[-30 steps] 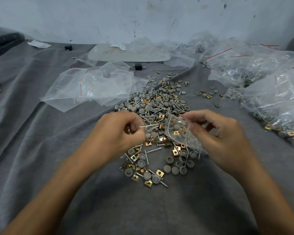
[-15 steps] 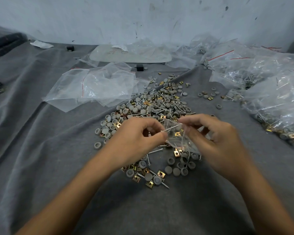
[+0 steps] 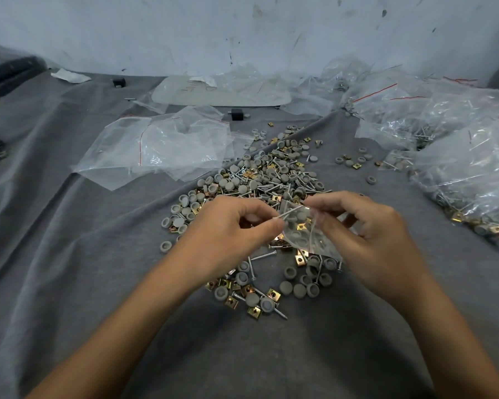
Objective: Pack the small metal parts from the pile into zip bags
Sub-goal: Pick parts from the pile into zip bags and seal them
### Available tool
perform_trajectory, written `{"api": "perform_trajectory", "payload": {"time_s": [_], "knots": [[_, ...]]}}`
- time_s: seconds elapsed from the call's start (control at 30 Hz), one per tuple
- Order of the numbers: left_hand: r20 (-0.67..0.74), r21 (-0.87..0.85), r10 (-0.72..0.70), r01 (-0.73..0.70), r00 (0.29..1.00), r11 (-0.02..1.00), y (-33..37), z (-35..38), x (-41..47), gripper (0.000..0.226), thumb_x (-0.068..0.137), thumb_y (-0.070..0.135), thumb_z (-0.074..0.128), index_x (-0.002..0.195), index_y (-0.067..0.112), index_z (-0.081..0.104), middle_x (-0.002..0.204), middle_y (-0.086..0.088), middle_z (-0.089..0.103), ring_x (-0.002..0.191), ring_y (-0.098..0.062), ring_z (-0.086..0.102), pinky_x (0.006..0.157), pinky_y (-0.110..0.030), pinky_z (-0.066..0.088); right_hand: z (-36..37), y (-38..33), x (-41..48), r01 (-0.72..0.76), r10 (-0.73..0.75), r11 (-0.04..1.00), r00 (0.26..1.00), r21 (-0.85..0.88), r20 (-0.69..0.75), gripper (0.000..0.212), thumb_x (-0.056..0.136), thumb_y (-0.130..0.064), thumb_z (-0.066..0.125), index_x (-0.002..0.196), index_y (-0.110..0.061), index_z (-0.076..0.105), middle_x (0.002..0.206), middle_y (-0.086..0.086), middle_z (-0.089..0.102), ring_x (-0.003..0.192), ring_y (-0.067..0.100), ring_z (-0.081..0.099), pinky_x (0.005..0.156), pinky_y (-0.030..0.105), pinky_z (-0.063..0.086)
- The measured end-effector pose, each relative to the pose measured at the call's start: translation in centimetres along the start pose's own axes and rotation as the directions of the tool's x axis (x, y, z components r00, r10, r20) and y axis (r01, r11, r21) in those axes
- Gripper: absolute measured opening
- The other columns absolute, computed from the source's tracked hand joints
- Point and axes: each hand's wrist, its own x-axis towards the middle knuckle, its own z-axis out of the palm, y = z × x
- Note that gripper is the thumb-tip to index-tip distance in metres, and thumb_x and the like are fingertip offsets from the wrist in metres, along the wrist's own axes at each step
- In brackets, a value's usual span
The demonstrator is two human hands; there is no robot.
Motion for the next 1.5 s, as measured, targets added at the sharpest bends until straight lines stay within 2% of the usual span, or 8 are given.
{"api": "perform_trajectory", "payload": {"time_s": [0.37,0.57,0.73,0.83,1.03,1.17,1.33,1.5], "knots": [[-0.071,-0.061,0.048,-0.052,0.996,0.997,-0.1,0.2,-0.1,0.011,0.089,0.04,0.073,0.094,0.031,0.077,0.064,0.013,0.067,0.052,0.002,0.05,0.05,-0.016,0.038,-0.3,-0.2,0.2,-0.006,0.006,1.0,1.0,0.025,-0.006,0.024,0.095,-0.015,0.068,0.108,-0.034,0.073,0.097,-0.021,0.072,0.092,0.004,0.065,0.078,0.022,0.046],[-0.018,-0.076,0.089,-0.09,0.996,0.993,0.3,0.3,-0.1,0.041,0.087,0.052,0.068,0.126,0.041,0.064,0.077,0.018,0.066,0.06,0.004,0.056,0.054,-0.014,0.044,-0.9,-0.2,0.5,0.023,-0.009,0.99,0.995,0.136,-0.102,0.031,0.092,-0.007,0.071,0.102,-0.037,0.072,0.092,-0.025,0.073,0.081,-0.002,0.068,0.069,0.01,0.049],[-0.214,-0.026,0.041,-0.047,0.976,0.999,-1.2,-1.6,0.4,0.015,0.094,0.034,0.068,0.109,0.036,0.071,0.07,0.018,0.058,0.063,-0.004,0.052,0.06,-0.025,0.042,-2.2,0.7,0.9,-0.008,0.112,0.938,0.953,0.347,-0.281,0.028,0.091,-0.014,0.072,0.096,-0.042,0.078,0.086,-0.019,0.075,0.073,-0.005,0.064,0.064,0.01,0.05],[-0.231,0.094,0.015,0.006,0.973,0.996,-1.7,-1.7,0.6,0.005,0.093,0.033,0.069,0.095,0.037,0.071,0.071,0.021,0.062,0.061,-0.001,0.054,0.061,-0.028,0.043,-2.6,0.6,1.2,0.017,0.155,0.901,0.92,0.433,-0.36,0.025,0.087,-0.018,0.07,0.093,-0.041,0.079,0.088,-0.015,0.077,0.079,-0.002,0.067,0.071,0.011,0.051],[-0.113,0.323,0.04,-0.001,0.993,0.946,-1.2,-0.4,0.5,0.009,0.095,0.035,0.066,0.102,0.034,0.071,0.083,0.019,0.062,0.081,0.002,0.057,0.07,-0.028,0.044,-3.7,1.0,1.5,0.015,0.338,0.667,0.884,0.745,-0.321,0.015,0.087,-0.01,0.07,0.096,-0.021,0.074,0.091,-0.005,0.073,0.089,0.011,0.066,0.084,0.023,0.049],[-0.068,0.406,0.039,-0.008,0.997,0.914,-1.4,-0.2,0.6,0.012,0.096,0.032,0.065,0.106,0.031,0.071,0.089,0.018,0.061,0.088,-0.003,0.056,0.083,-0.035,0.049,-4.6,0.6,1.6,-0.009,0.4,0.528,0.885,0.849,-0.239,0.017,0.085,-0.009,0.066,0.091,-0.022,0.076,0.086,-0.004,0.072,0.082,0.009,0.066,0.072,0.02,0.046],[-0.054,0.48,0.041,-0.01,0.998,0.877,-1.8,0.1,0.7,0.013,0.096,0.03,0.064,0.107,0.033,0.07,0.096,0.017,0.062,0.093,-0.007,0.056,0.085,-0.037,0.05,-4.7,0.6,1.6,-0.009,0.426,0.573,0.857,0.82,-0.289,0.017,0.084,-0.009,0.069,0.098,-0.019,0.071,0.095,0.0,0.071,0.088,0.013,0.064,0.074,0.021,0.046],[0.076,0.536,0.142,-0.161,0.987,0.829,-1.4,1.9,1.2,0.019,0.1,0.029,0.058,0.116,0.03,0.068,0.107,0.013,0.064,0.104,-0.008,0.055,0.09,-0.027,0.044,-4.2,1.0,1.4,-0.092,0.436,0.705,0.838,0.703,-0.328,0.021,0.095,-0.002,0.064,0.094,-0.02,0.074,0.092,-0.006,0.074,0.089,0.012,0.064,0.076,0.02,0.049]]}}
